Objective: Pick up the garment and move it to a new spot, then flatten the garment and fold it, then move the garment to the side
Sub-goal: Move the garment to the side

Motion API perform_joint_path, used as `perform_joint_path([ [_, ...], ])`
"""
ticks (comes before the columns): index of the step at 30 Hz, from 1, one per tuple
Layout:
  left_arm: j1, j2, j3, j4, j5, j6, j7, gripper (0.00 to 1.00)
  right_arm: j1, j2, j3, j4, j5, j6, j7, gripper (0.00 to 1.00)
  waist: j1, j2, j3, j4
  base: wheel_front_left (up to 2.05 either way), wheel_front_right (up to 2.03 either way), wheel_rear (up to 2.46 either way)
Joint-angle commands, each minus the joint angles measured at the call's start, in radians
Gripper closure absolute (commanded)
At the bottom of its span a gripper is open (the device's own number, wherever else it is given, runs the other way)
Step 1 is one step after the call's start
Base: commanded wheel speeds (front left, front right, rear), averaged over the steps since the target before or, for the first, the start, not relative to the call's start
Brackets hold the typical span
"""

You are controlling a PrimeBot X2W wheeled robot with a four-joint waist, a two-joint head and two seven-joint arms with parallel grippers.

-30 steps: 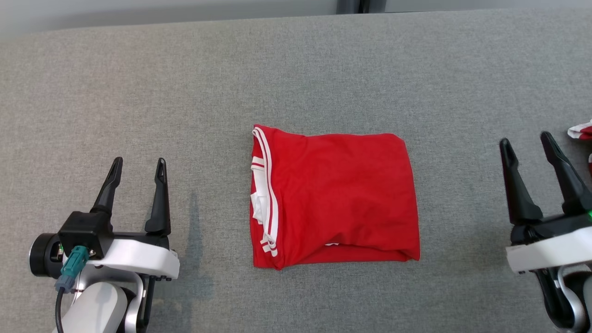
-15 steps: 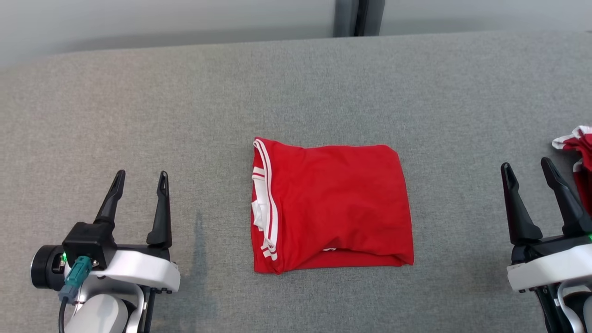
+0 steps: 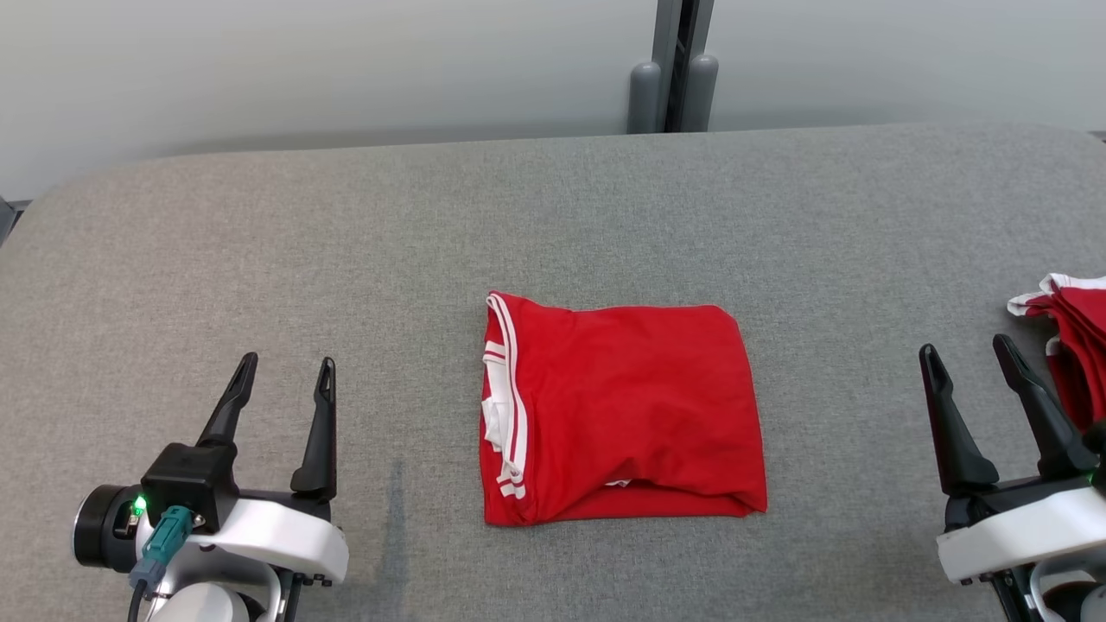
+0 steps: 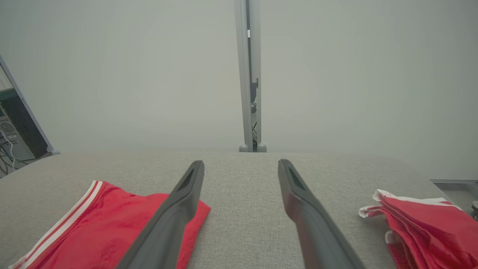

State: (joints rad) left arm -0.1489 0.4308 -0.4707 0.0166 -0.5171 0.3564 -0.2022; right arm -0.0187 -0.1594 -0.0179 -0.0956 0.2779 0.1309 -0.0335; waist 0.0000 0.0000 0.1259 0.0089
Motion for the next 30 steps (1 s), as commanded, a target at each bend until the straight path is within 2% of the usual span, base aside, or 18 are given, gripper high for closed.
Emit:
perform_joint_path([
  [1,0.003,0.008,0.001,-0.003,0.010,0.005,0.001,0.00,0.010,-0.001,-0.004,-0.005,-0.009,0.000,0.003,0.00,0.0000,0.0000,-0.007,0.001,0.00,0.00,0.00],
  [15,0.046,0.030,0.008,-0.034,-0.004,0.031,0.018,0.00,0.066,0.017,-0.034,-0.026,-0.027,0.000,0.032,0.00,0.0000,0.0000,-0.065,0.004,0.00,0.00,0.00],
  [30,0.042,0.044,0.015,-0.059,-0.002,0.033,0.001,0.00,0.064,0.032,-0.044,-0.028,-0.032,0.000,0.040,0.00,0.0000,0.0000,-0.067,0.029,0.00,0.00,0.00],
])
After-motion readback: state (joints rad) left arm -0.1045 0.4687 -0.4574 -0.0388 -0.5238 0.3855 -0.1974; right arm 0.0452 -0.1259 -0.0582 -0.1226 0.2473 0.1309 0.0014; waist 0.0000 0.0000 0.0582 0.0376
